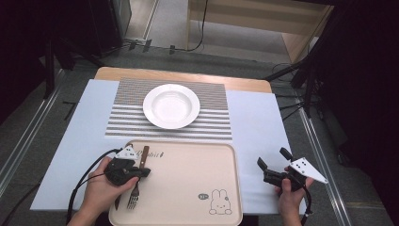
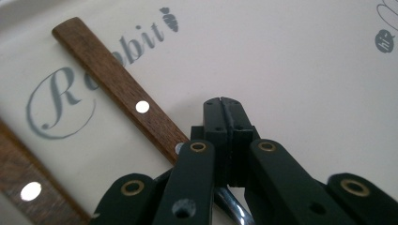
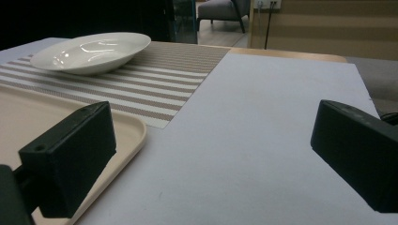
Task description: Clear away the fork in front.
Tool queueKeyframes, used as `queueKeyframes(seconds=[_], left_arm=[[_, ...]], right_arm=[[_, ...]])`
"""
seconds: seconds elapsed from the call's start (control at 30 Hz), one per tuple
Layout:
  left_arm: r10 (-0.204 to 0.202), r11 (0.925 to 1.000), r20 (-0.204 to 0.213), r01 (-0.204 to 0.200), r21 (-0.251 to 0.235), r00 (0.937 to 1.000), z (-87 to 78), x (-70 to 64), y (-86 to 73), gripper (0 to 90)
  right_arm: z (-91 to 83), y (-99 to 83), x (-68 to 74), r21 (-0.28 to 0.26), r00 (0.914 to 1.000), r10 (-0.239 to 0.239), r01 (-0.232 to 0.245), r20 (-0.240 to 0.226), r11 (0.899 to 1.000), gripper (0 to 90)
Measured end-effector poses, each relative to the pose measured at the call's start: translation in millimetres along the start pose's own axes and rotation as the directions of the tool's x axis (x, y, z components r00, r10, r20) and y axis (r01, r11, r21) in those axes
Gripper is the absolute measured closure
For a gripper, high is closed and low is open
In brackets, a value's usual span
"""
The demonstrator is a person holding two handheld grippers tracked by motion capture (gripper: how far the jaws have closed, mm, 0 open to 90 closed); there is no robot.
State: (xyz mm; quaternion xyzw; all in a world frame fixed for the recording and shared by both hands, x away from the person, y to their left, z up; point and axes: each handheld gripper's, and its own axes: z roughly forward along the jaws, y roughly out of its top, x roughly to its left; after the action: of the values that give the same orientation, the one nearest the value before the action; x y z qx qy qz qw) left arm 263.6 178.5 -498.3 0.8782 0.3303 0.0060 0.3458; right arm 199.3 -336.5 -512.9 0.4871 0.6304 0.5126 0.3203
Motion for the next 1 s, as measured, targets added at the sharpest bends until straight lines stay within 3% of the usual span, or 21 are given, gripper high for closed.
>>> queueKeyframes(seconds=[0.2,0.37,0.53,0.7,1.0], left_arm=[[-0.026,0.9992,0.003,0.026,-0.031,0.9997,-3.4,4.4,-1.0,88.9],[-0.023,0.9967,-0.045,0.020,-0.079,0.9987,3.0,10.9,14.6,88.7],[-0.016,0.9980,-0.089,0.011,-0.063,0.9959,15.2,17.8,23.9,88.8],[-0.029,0.9971,-0.117,0.020,-0.073,0.9928,14.6,22.3,22.5,88.9],[-0.063,0.9943,-0.123,0.052,-0.093,0.9904,13.1,26.4,20.3,88.9]], right_arm=[[0.1,0.0,0.4,0.000,1.0000,-0.001,0.001,0.001,1.000,0.0],[1.2,0.0,0.8,0.002,1.0000,-0.005,0.005,0.001,1.000,0.0],[1.1,-0.1,1.5,0.003,1.0000,-0.006,0.006,0.003,1.000,0.0],[1.8,-0.2,1.6,0.005,1.0000,-0.006,0.006,0.005,1.000,0.0],[1.5,-0.1,2.2,0.008,1.0000,-0.006,0.006,0.005,1.000,0.0]])
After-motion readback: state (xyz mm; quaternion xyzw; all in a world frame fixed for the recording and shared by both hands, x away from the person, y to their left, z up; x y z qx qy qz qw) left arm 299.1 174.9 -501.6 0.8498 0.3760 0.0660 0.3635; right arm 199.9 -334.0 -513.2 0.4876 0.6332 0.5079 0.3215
